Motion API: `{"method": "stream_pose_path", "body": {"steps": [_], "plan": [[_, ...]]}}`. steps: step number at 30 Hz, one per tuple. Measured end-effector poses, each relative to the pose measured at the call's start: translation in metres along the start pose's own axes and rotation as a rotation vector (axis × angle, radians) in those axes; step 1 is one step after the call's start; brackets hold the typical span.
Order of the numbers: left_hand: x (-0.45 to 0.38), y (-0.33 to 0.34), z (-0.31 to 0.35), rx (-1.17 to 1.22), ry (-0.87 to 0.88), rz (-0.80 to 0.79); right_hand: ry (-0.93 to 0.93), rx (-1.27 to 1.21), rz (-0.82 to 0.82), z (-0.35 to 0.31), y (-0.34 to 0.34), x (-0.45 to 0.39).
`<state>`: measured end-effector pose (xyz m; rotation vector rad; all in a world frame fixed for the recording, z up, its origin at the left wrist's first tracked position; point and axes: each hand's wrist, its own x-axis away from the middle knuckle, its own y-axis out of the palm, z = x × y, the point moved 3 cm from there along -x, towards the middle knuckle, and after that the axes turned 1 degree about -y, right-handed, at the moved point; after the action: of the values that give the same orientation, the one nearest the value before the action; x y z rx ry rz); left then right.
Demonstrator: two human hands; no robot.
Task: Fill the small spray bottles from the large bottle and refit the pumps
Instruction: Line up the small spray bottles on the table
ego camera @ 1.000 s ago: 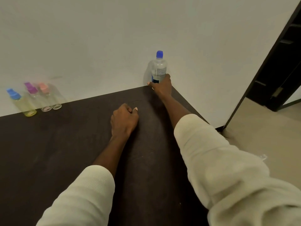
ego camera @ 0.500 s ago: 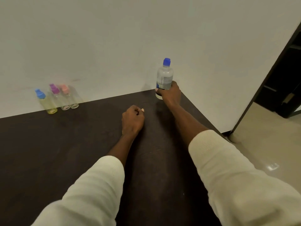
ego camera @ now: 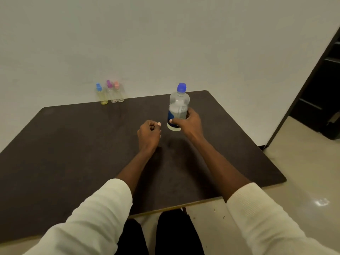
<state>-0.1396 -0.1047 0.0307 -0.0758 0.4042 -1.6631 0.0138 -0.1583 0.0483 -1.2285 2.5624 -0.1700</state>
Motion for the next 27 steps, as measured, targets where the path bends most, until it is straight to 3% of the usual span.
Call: {"method": "stream_pose_path", "body": {"steps": [9,17,27], "plan": [[0.059,-0.041,-0.017,-0.04,0.026,0.025,-0.012,-0.043,-0.012,0.002,0.008,0.083],[0.075,-0.039,-0.025,-0.155,0.128,-0.051,0.021,-0.029,0.094,0.011,-0.02,0.1],[0.071,-0.034,-0.03,-0.277,0.169,-0.095,0.027,-0.059,0.101,0.024,-0.031,0.11]]}}
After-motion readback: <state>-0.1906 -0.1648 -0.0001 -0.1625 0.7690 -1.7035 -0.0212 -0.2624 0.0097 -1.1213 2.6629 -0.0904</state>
